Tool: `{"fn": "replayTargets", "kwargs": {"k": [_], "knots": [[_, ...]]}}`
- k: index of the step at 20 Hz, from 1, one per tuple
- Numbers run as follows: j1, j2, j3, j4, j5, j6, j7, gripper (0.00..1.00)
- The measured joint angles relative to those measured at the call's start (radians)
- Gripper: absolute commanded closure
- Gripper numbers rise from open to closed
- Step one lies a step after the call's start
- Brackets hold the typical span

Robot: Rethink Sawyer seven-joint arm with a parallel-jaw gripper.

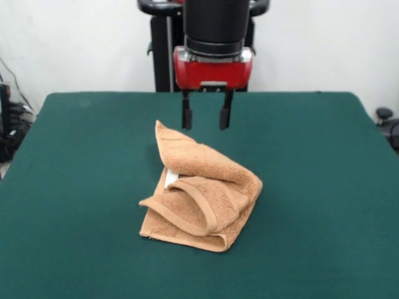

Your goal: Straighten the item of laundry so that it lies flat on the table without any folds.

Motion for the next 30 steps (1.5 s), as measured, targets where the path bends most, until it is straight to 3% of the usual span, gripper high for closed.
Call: {"fn": "replayTargets", "kwargs": {"k": [19, 30], "knots": [[-0.077, 0.131, 0.080, -0.060, -0.108, 0.000, 0.000, 0.00], [-0.101, 0.193, 0.105, -0.064, -0.113, 0.000, 0.000, 0.00]]}}
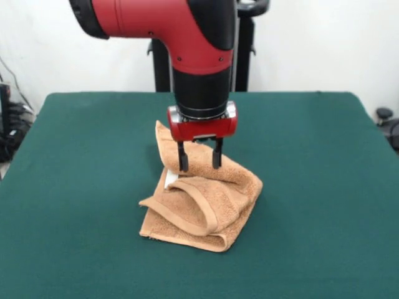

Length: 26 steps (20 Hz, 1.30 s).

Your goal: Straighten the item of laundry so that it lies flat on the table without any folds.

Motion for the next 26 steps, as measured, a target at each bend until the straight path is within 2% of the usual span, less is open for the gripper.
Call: {"fn": "replayTargets", "kwargs": {"k": [14, 26], "knots": [[-0.041, 0.050, 0.013, -0.023, 0.000, 0.061, 0.000, 0.00], [-0.070, 0.055, 0.055, -0.024, 0.000, 0.093, 0.000, 0.00]]}}
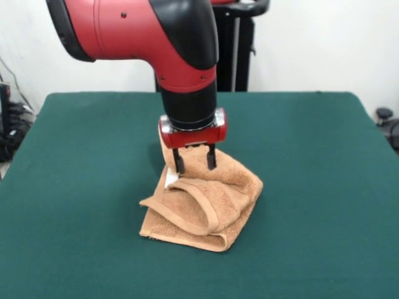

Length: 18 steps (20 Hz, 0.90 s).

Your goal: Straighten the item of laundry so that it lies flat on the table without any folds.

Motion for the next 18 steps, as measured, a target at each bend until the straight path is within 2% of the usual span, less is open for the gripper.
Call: {"fn": "replayTargets", "kwargs": {"k": [16, 17, 18], "knots": [[-0.006, 0.053, 0.004, -0.034, 0.000, 0.000, 0.000, 0.00], [-0.006, 0.061, 0.005, -0.040, 0.001, 0.001, 0.000, 1.00], [-0.006, 0.062, 0.005, -0.041, 0.001, 0.001, 0.000, 1.00]]}}
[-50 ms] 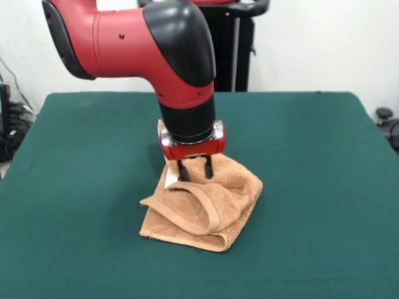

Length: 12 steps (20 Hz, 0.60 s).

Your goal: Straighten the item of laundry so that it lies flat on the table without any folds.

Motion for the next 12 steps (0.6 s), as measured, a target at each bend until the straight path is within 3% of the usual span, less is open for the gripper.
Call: {"fn": "replayTargets", "kwargs": {"k": [12], "knots": [[0.007, 0.001, 0.005, -0.016, -0.001, 0.056, 0.000, 1.00]]}}
